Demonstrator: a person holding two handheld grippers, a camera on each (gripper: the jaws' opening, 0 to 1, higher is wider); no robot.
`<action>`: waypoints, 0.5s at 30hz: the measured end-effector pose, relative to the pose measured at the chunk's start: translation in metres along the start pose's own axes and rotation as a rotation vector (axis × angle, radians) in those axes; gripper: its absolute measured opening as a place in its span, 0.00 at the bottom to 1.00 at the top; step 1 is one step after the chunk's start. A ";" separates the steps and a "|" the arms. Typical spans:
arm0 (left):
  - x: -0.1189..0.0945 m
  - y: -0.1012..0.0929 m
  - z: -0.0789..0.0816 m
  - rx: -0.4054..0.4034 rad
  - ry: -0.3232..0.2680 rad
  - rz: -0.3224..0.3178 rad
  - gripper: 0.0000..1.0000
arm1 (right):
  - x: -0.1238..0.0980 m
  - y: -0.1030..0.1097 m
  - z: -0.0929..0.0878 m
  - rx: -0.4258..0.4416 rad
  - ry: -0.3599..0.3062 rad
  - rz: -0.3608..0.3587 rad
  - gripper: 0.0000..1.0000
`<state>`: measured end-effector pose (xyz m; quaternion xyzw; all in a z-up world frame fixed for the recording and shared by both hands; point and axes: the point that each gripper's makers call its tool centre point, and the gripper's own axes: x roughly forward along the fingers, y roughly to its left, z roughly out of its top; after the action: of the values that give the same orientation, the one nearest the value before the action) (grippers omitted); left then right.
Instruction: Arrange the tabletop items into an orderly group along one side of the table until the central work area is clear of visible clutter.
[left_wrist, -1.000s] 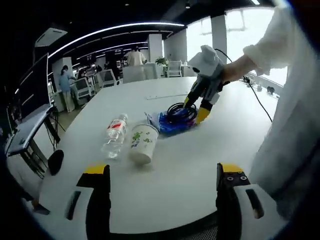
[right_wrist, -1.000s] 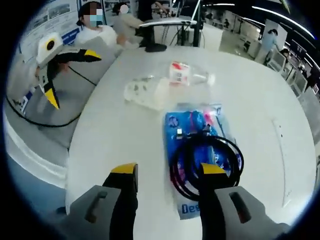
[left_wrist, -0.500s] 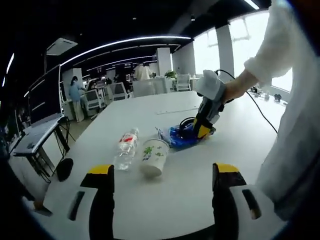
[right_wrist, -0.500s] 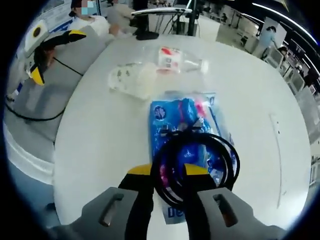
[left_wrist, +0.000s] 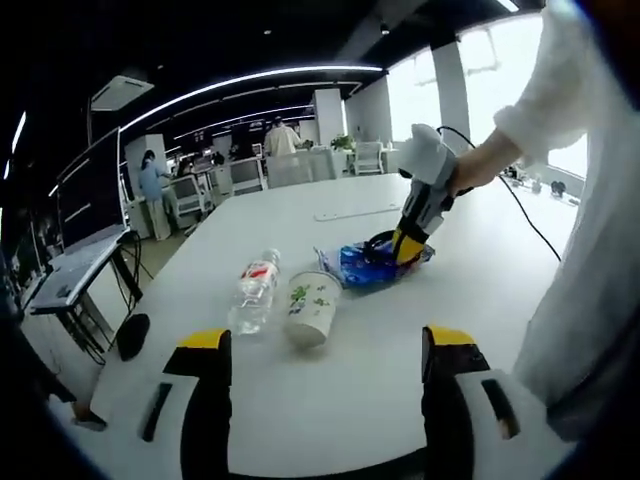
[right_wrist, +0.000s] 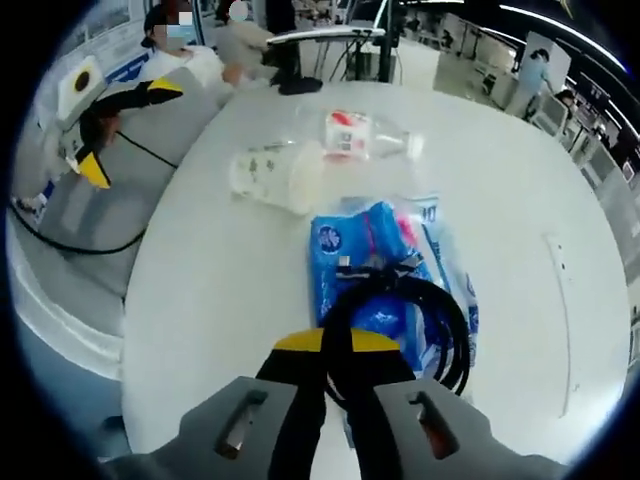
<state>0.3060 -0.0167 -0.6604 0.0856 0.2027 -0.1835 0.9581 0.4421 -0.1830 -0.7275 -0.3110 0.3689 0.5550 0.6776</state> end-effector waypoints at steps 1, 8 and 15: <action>0.000 0.000 -0.001 0.002 0.004 0.001 0.79 | -0.002 -0.002 0.000 -0.029 0.003 -0.018 0.01; 0.002 0.001 -0.008 0.020 0.020 0.000 0.78 | -0.022 -0.011 0.006 -0.012 -0.044 -0.070 0.00; 0.006 0.006 -0.025 0.037 0.037 -0.003 0.77 | -0.047 -0.018 0.012 -0.010 -0.103 -0.131 0.00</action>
<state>0.3044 -0.0068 -0.6848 0.1061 0.2170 -0.1870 0.9522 0.4559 -0.2007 -0.6810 -0.3093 0.3096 0.5265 0.7289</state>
